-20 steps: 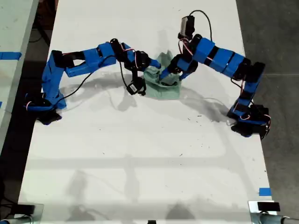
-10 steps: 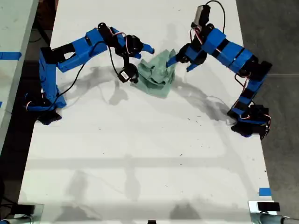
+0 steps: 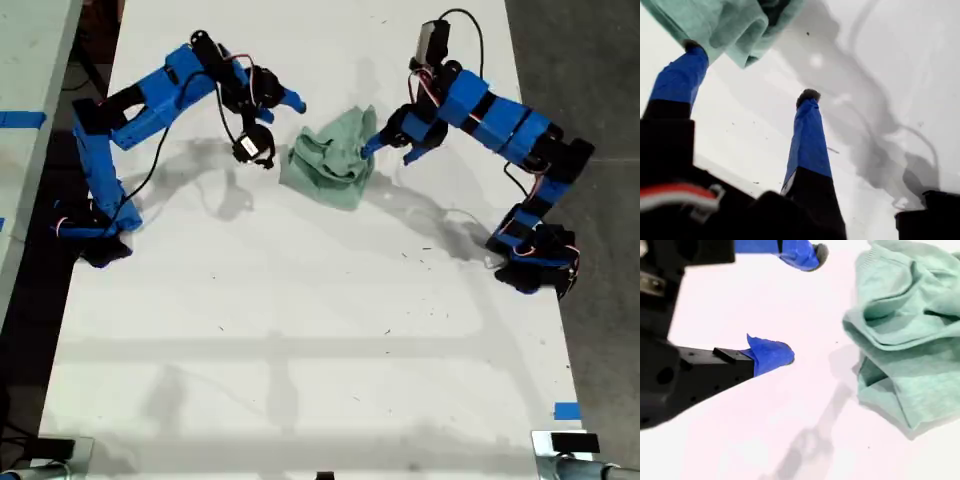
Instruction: Fold t shirt
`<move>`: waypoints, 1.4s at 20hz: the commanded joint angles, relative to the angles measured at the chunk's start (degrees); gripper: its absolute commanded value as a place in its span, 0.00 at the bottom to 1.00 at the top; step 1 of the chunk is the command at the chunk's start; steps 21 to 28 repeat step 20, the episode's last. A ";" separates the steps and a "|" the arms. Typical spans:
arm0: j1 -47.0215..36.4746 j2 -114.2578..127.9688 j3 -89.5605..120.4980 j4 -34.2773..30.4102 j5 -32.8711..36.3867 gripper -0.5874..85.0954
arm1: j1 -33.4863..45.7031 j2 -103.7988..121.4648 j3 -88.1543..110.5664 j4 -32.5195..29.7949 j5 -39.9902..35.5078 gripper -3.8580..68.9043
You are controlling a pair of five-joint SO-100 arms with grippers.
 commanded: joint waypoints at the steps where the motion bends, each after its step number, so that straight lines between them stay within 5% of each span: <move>1: 2.72 24.61 7.03 5.80 -6.94 0.23 | -7.38 22.59 13.36 0.35 7.56 0.41; 5: 23.12 58.54 34.89 4.22 -25.58 0.01 | -31.03 57.30 44.47 -6.77 28.56 0.16; 8: 39.73 78.13 68.47 -11.69 -39.46 0.01 | -46.41 78.66 69.70 -15.29 42.36 0.03; 11: 45.26 100.90 102.22 -30.41 -41.57 0.01 | -51.33 99.32 93.52 -19.07 43.51 0.03; 17: 49.48 122.61 123.22 -26.63 -43.15 0.01 | -49.75 105.64 97.12 -16.61 33.40 0.09; 28: 50.80 122.61 123.31 -23.73 -43.68 0.01 | -50.36 105.73 97.12 -16.52 32.43 0.09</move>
